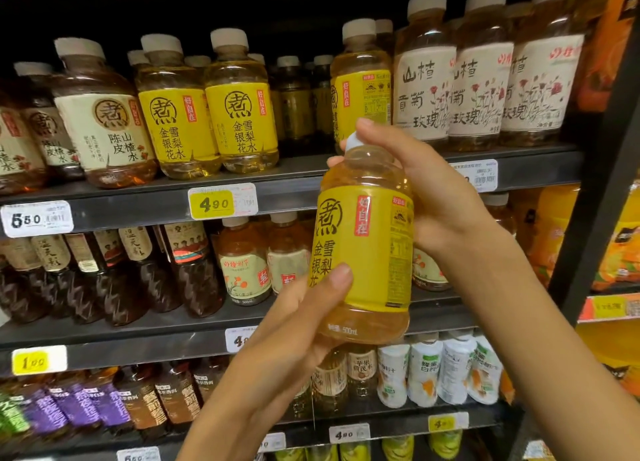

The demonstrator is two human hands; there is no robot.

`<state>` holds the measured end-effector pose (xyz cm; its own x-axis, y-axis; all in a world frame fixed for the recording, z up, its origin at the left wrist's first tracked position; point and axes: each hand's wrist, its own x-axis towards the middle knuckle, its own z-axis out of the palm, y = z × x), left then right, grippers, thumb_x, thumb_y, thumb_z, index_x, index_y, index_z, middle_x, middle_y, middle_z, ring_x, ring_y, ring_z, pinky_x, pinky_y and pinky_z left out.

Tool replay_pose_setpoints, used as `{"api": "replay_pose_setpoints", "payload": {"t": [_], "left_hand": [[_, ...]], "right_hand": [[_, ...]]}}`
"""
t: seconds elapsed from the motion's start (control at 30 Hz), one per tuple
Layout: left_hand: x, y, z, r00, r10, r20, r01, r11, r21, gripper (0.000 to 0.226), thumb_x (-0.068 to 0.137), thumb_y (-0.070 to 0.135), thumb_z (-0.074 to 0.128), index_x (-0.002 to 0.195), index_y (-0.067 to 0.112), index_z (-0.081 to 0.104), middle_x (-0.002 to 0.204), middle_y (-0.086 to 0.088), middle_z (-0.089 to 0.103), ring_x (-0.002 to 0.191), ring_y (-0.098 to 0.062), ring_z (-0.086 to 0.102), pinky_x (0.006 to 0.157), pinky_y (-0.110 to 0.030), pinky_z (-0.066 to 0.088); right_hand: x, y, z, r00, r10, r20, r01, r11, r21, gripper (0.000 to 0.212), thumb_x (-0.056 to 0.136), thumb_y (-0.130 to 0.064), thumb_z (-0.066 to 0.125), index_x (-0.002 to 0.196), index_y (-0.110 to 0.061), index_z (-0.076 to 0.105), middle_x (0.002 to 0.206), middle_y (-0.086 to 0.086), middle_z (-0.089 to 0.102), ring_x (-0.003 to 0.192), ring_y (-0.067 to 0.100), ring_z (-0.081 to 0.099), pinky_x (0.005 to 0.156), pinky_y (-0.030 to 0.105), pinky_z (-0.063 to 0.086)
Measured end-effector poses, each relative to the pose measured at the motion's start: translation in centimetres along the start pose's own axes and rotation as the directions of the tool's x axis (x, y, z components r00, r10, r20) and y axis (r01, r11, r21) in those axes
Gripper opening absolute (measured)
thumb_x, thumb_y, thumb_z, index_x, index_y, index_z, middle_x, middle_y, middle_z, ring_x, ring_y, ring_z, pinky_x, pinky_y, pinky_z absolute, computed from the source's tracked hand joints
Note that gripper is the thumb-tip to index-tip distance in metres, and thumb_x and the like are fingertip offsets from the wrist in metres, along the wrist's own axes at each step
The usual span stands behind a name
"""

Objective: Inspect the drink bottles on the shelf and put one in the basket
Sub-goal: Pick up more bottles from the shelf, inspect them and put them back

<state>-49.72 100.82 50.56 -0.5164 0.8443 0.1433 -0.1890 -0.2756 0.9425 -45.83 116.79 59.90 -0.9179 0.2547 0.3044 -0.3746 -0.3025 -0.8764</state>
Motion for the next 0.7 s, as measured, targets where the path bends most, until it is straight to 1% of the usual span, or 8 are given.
{"api": "replay_pose_setpoints", "payload": {"t": [0.07,0.17,0.23,0.3,0.4,0.53,0.63,0.7], "left_hand": [[-0.2,-0.3,0.0,1.0,-0.001,-0.005,0.001,1.0,0.003,0.095,0.049,0.059,0.087,0.128,0.017,0.053,0.121,-0.006,0.068,0.114,-0.022,0.064,0.098,-0.038,0.05],[-0.3,-0.3,0.0,1.0,0.026,-0.007,-0.027,0.997,-0.079,0.102,0.049,0.058,0.088,0.132,0.014,0.048,0.125,-0.014,0.065,0.117,-0.034,0.06,0.106,-0.051,0.04],[-0.3,-0.1,0.1,0.999,0.042,0.022,-0.037,0.985,-0.17,0.104,0.049,0.055,0.089,0.135,0.011,0.049,0.127,-0.022,0.061,0.115,-0.04,0.06,0.098,-0.053,0.047],[-0.2,0.5,0.4,0.995,0.033,0.094,-0.001,0.947,-0.322,0.102,0.052,0.051,0.089,0.134,0.007,0.05,0.124,-0.029,0.06,0.104,-0.042,0.064,0.084,-0.048,0.056],[-0.3,1.2,1.2,0.96,0.055,0.273,0.073,0.896,-0.438,0.078,0.071,0.05,0.078,0.128,0.0,0.058,0.116,-0.031,0.062,0.098,-0.039,0.067,0.083,-0.045,0.056],[0.0,1.1,1.9,0.962,0.047,0.269,0.084,0.887,-0.454,0.076,0.069,0.052,0.077,0.121,-0.003,0.062,0.11,-0.032,0.064,0.096,-0.039,0.068,0.081,-0.044,0.057],[-0.1,1.0,2.0,0.966,0.044,0.254,0.089,0.868,-0.488,0.082,0.067,0.05,0.08,0.12,-0.01,0.059,0.111,-0.035,0.063,0.096,-0.041,0.067,0.079,-0.046,0.057],[-0.6,1.0,2.2,0.966,0.036,0.257,0.112,0.833,-0.541,0.084,0.065,0.048,0.082,0.118,-0.013,0.059,0.111,-0.036,0.062,0.097,-0.041,0.067,0.078,-0.046,0.057]], "right_hand": [[-0.1,-0.1,-0.1,1.0,0.006,0.015,-0.005,1.0,-0.024,0.017,0.086,-0.031,0.063,0.083,-0.015,0.064,0.08,0.006,0.071,0.068,0.015,0.067,0.065,0.028,0.058],[-0.2,-0.6,-0.4,0.995,0.043,0.089,-0.04,0.999,-0.035,0.027,0.082,-0.034,0.063,0.099,-0.013,0.063,0.098,0.01,0.064,0.086,0.02,0.063,0.078,0.032,0.054],[-0.3,-0.8,-0.5,0.987,0.066,0.144,-0.06,0.997,-0.043,0.033,0.081,-0.035,0.06,0.106,-0.013,0.061,0.102,0.008,0.061,0.093,0.021,0.057,0.083,0.035,0.048],[-0.1,-0.7,-0.5,0.981,0.076,0.178,-0.076,0.997,-0.009,0.033,0.082,-0.036,0.057,0.105,-0.012,0.061,0.098,0.005,0.06,0.096,0.022,0.054,0.089,0.038,0.041],[0.2,0.0,0.0,0.971,0.083,0.226,-0.111,0.987,0.116,0.039,0.081,-0.039,0.054,0.107,-0.009,0.058,0.106,0.011,0.057,0.105,0.026,0.053,0.099,0.039,0.042],[0.6,0.3,0.5,0.968,0.054,0.244,-0.111,0.968,0.224,0.04,0.08,-0.036,0.055,0.105,-0.005,0.059,0.092,0.012,0.071,0.09,0.027,0.07,0.085,0.039,0.055],[0.9,0.3,0.6,0.978,0.071,0.194,-0.111,0.973,0.202,0.03,0.08,-0.031,0.057,0.094,-0.004,0.061,0.086,0.013,0.07,0.085,0.027,0.069,0.078,0.036,0.057],[1.2,0.6,0.4,0.983,0.096,0.159,-0.121,0.98,0.158,0.029,0.081,-0.03,0.057,0.093,-0.004,0.06,0.097,0.018,0.062,0.095,0.032,0.061,0.082,0.036,0.054]]}}
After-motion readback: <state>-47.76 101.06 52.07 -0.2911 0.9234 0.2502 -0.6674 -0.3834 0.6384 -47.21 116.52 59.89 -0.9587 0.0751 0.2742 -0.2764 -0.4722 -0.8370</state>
